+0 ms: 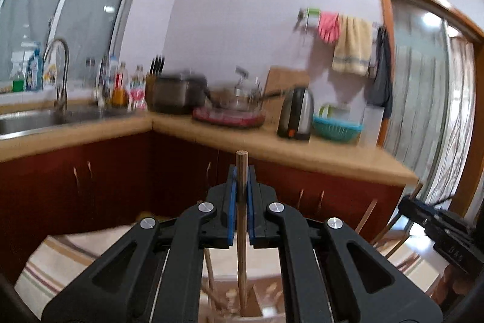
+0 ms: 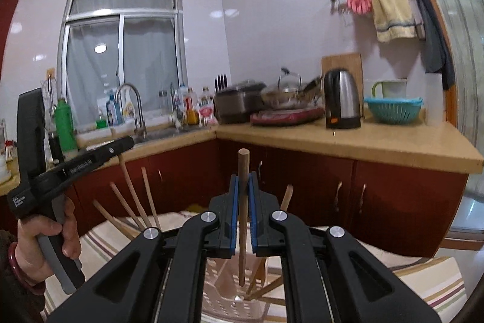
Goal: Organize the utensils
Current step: 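Lower both chopsticks into the basket and open both tools, then move both open tools back down to the loose chopsticks on the table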
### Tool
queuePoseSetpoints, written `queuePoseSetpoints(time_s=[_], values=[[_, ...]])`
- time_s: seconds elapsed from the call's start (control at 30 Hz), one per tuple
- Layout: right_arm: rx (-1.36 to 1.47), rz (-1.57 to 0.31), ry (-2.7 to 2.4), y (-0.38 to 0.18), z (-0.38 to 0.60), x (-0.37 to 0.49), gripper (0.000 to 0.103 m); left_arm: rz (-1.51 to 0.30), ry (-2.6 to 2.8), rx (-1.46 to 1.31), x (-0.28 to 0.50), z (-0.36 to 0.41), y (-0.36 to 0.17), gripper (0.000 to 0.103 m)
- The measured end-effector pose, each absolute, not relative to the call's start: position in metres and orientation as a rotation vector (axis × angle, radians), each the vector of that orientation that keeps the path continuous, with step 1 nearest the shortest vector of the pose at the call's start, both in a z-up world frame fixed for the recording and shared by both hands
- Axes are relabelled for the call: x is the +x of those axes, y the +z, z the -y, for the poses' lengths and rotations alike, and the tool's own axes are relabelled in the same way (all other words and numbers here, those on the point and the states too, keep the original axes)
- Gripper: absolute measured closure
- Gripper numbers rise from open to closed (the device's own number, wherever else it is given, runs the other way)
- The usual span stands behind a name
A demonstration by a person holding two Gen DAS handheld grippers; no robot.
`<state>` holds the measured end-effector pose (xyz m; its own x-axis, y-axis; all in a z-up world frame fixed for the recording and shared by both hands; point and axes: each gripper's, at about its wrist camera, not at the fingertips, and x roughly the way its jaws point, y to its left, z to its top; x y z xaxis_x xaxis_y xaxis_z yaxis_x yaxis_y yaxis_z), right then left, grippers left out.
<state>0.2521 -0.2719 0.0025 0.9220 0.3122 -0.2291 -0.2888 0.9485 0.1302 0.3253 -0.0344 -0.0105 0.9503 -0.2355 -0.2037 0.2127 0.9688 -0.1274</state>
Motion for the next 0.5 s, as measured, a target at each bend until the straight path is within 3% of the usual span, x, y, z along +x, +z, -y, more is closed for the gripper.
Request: queuePoseSetpoints(time_s=[0.13,0.2,0.23,0.3,0.5], values=[[0.104,-0.299,0.317,-0.013,0.27,0.259,0.096,-0.299,-0.219,-0.101,0.336,0.036,-0.034,0.092],[0.114,-0.309,0.315,-0.018,0.27,0.259,0.095,-0.31,-0.218,-0.094,0.336,0.037,-0.04,0.082],[0.12,-0.313,0.312,-0.02,0.271,0.258,0.09,-0.299,-0.212,-0.068,0.333,0.04,-0.041,0.077],[0.13,-0.322,0.308,-0.021,0.272,0.258,0.079,-0.29,-0.213,-0.046,0.327,0.045,-0.041,0.054],[0.149,-0.288,0.294,-0.009,0.281,0.242,0.058,-0.289,-0.229,-0.055,0.306,0.047,-0.035,0.044]])
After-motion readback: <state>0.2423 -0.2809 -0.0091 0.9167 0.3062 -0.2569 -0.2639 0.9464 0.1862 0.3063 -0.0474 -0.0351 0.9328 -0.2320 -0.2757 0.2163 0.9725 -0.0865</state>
